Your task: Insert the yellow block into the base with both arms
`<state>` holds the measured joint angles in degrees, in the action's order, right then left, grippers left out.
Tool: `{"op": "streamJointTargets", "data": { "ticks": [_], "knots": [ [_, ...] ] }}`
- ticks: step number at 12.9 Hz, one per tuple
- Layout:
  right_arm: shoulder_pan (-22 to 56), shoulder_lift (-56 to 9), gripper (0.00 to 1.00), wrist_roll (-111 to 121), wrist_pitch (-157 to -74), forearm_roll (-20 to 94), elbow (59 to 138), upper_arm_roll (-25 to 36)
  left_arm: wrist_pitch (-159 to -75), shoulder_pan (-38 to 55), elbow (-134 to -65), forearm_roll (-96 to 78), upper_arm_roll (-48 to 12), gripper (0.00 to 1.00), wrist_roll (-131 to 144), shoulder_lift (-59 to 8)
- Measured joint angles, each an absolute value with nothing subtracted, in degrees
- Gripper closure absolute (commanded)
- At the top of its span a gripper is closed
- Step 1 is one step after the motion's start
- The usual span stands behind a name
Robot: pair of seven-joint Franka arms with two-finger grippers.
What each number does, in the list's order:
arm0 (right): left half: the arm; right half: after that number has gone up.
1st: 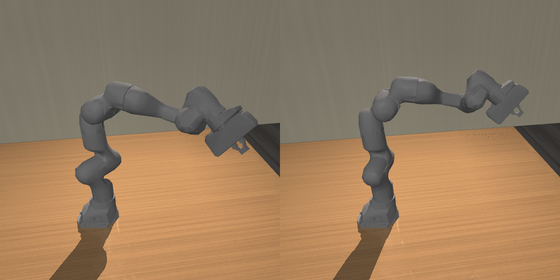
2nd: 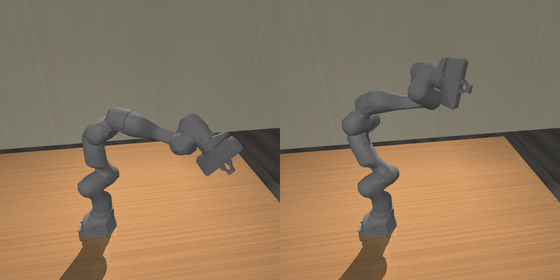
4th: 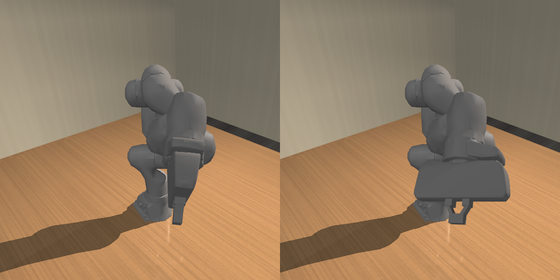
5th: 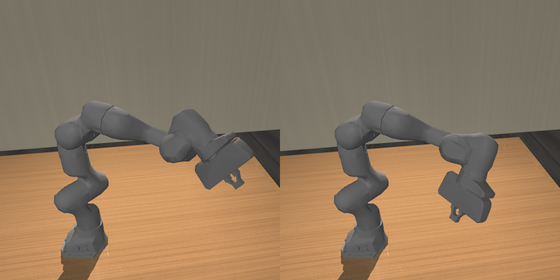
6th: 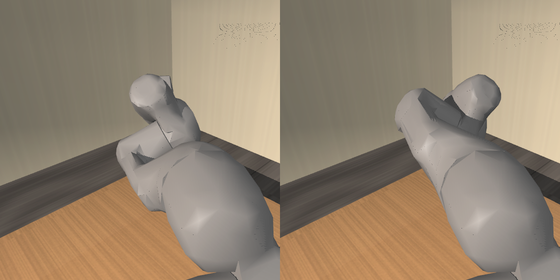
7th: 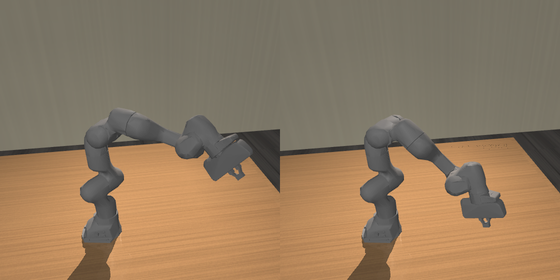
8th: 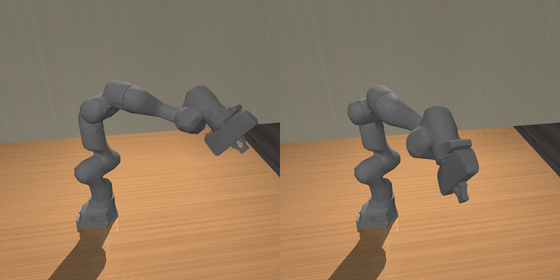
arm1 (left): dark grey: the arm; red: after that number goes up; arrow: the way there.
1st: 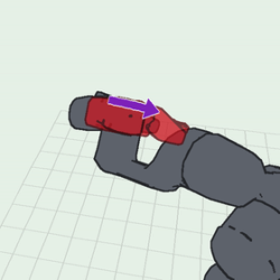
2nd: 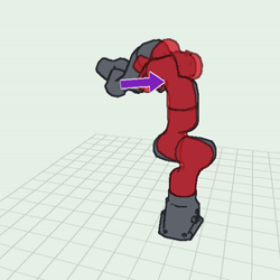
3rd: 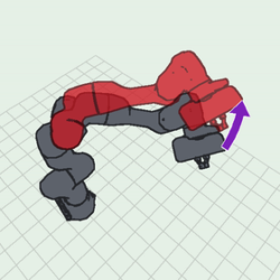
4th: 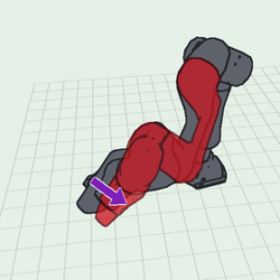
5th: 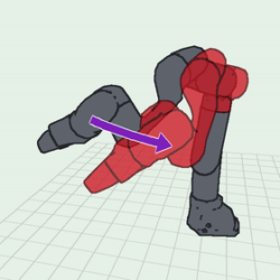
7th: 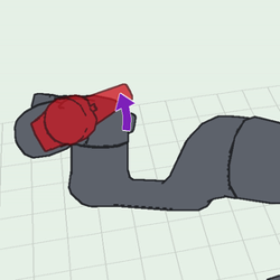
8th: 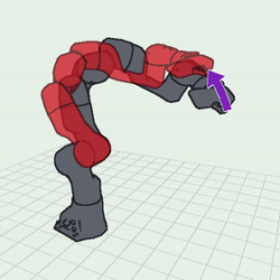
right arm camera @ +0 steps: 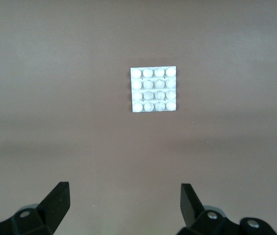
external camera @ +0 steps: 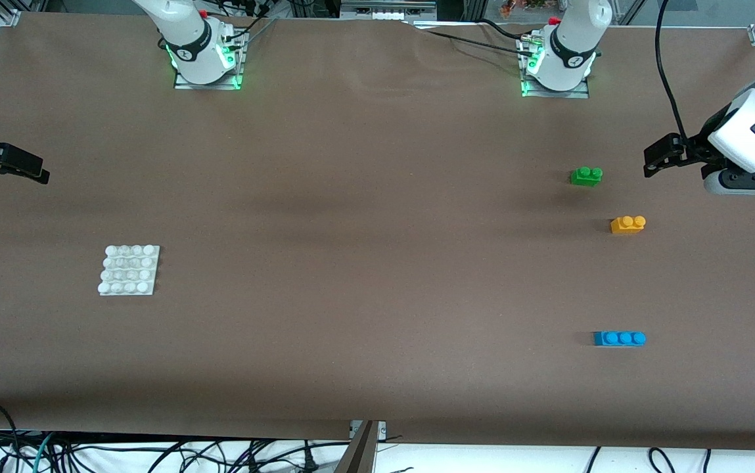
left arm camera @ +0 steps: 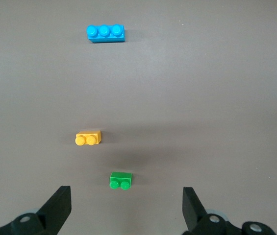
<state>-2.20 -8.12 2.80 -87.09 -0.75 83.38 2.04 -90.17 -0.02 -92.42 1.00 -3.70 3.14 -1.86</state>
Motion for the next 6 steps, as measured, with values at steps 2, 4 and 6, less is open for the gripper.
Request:
{"op": "streamJointTargets", "data": {
  "ticks": [2,4,6],
  "knots": [
    [-2.2,-8.1,0.0,2.8,-87.1,-0.8,83.4,2.0,-90.2,0.0,-92.4,1.0,-3.7,0.0,3.1,-1.9],
    [-2.2,-8.2,0.0,2.7,-87.1,-1.0,83.4,2.1,-90.2,0.0,-92.4,1.0,-3.7,0.0,3.1,-1.9],
    [-2.4,-8.8,0.0,2.6,-87.2,-1.0,83.4,2.8,-90.2,0.0,-92.4,1.0,-3.7,0.0,3.1,-1.9]
  ]
}}
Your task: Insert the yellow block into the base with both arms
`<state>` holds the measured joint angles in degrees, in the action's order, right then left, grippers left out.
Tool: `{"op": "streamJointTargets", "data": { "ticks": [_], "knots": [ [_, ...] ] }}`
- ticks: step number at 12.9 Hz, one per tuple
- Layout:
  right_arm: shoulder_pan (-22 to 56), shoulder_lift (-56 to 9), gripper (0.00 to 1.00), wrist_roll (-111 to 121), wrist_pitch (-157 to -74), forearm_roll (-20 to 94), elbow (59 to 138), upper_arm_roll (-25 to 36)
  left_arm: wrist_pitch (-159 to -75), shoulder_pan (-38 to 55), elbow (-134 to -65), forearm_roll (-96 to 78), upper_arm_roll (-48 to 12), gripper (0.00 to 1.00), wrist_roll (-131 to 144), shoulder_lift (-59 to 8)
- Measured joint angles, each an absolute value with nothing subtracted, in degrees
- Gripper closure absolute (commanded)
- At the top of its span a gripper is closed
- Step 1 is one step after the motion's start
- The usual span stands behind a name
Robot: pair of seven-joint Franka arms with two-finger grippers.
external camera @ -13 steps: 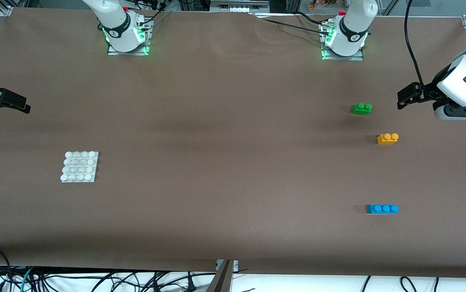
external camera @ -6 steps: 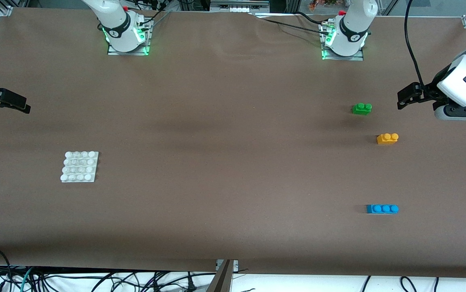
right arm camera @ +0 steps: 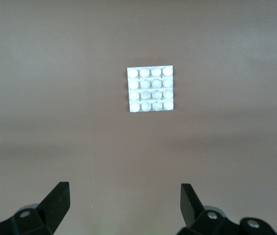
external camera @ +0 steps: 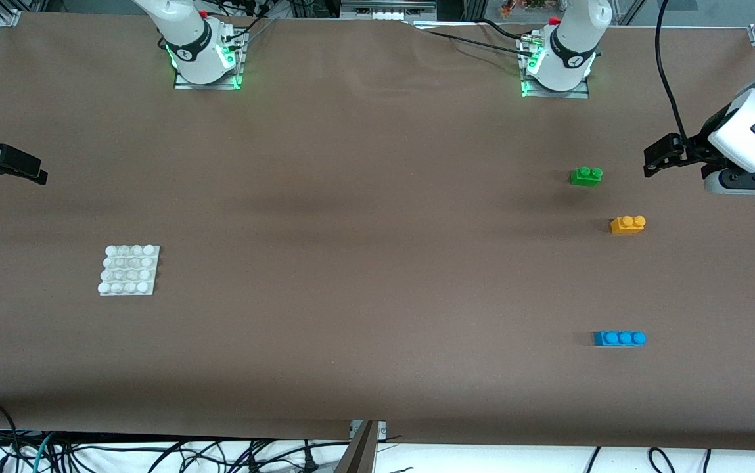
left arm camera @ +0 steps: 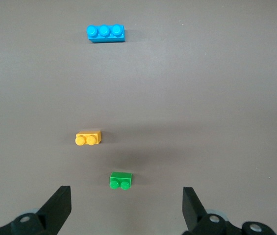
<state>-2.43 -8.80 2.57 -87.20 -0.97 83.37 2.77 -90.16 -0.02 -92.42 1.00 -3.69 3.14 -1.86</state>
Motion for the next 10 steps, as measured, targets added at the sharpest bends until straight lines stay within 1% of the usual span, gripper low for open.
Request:
{"op": "streamJointTargets", "data": {
  "ticks": [3,10],
  "knots": [
    [-3.7,-12.6,0.0,2.6,-89.4,-1.0,83.4,3.3,-90.2,0.0,-92.4,1.0,-3.7,0.0,3.1,-1.9],
    [-5.5,-28.8,0.0,2.6,-100.8,-1.0,83.9,3.4,-90.1,0.0,-92.3,1.0,-3.7,0.0,3.1,-2.0]
  ]
}}
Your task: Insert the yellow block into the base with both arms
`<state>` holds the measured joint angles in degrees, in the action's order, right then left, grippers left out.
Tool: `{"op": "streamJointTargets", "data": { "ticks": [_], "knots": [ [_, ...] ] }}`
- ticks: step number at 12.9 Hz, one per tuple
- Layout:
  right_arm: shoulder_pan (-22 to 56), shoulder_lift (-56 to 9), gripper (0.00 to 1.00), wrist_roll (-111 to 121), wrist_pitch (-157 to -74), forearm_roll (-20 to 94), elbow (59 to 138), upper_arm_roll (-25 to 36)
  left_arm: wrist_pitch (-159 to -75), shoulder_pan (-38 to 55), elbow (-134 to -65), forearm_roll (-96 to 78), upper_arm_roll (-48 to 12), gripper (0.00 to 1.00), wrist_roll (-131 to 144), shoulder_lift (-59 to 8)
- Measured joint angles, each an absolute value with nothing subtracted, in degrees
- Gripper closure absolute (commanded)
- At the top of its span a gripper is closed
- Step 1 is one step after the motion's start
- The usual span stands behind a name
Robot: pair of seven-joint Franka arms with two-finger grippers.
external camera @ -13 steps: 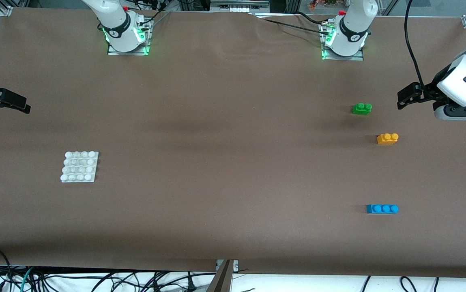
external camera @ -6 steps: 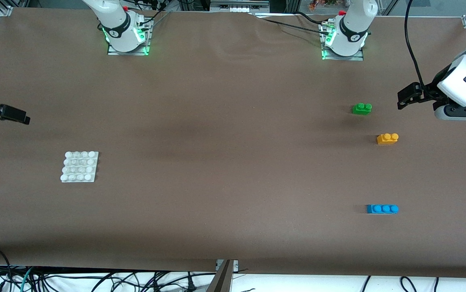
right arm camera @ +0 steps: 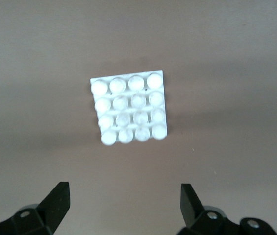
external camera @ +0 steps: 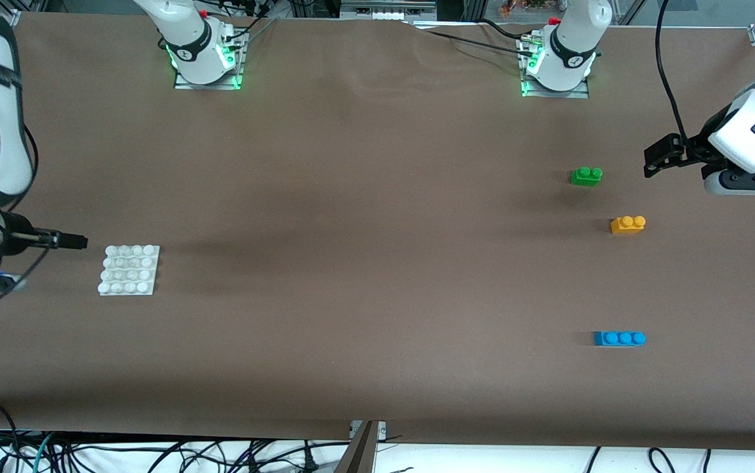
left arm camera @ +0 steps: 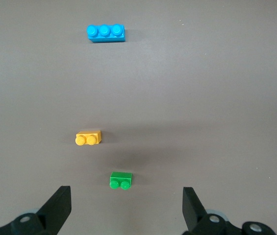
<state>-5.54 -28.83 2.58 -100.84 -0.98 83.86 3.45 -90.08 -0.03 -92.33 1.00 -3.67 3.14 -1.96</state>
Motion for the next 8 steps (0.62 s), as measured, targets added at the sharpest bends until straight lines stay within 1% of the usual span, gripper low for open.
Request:
{"op": "streamJointTargets", "data": {
  "ticks": [3,8],
  "knots": [
    [-5.9,-34.0,0.0,2.6,-106.9,-1.0,84.6,3.5,-90.0,0.0,-92.3,1.0,-3.7,0.0,3.1,-2.0],
    [-6.0,-39.1,0.0,2.6,-113.0,-1.0,85.9,3.5,-90.0,0.0,-92.3,1.0,-3.7,0.0,3.1,-2.0]
  ]
}}
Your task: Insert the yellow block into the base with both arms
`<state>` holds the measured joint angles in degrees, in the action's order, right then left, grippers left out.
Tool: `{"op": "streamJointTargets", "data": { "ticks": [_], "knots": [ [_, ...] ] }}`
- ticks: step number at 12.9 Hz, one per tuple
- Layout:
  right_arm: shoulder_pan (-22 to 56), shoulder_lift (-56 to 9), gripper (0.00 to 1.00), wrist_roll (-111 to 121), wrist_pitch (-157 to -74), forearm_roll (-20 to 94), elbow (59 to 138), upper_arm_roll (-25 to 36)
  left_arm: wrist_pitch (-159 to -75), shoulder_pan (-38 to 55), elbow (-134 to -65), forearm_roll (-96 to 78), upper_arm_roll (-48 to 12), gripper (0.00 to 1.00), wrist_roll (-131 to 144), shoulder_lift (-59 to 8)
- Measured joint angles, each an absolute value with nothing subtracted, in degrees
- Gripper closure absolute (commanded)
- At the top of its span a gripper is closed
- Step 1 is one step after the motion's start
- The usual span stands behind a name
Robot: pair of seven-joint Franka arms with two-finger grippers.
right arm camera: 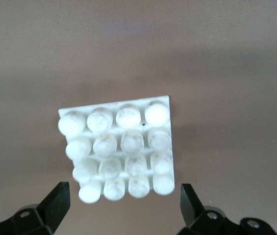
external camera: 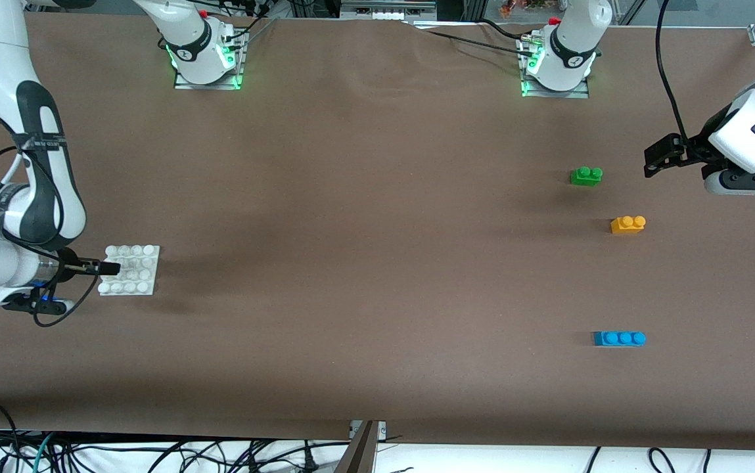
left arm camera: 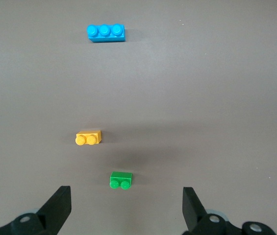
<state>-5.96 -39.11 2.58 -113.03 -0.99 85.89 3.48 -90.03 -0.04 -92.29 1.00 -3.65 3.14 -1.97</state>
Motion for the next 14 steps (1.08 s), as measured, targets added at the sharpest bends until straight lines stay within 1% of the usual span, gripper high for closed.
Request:
{"op": "streamJointTargets", "data": {
  "ticks": [4,14],
  "knots": [
    [-5.9,-41.3,0.0,2.6,-115.4,-1.5,87.5,3.5,-90.0,0.0,-92.3,1.0,-3.7,0.0,3.1,-2.0],
    [-5.7,-43.3,0.0,2.6,-118.4,-3.3,88.0,3.4,-90.0,0.0,-92.3,1.0,-3.7,0.0,3.1,-2.0]
  ]
}}
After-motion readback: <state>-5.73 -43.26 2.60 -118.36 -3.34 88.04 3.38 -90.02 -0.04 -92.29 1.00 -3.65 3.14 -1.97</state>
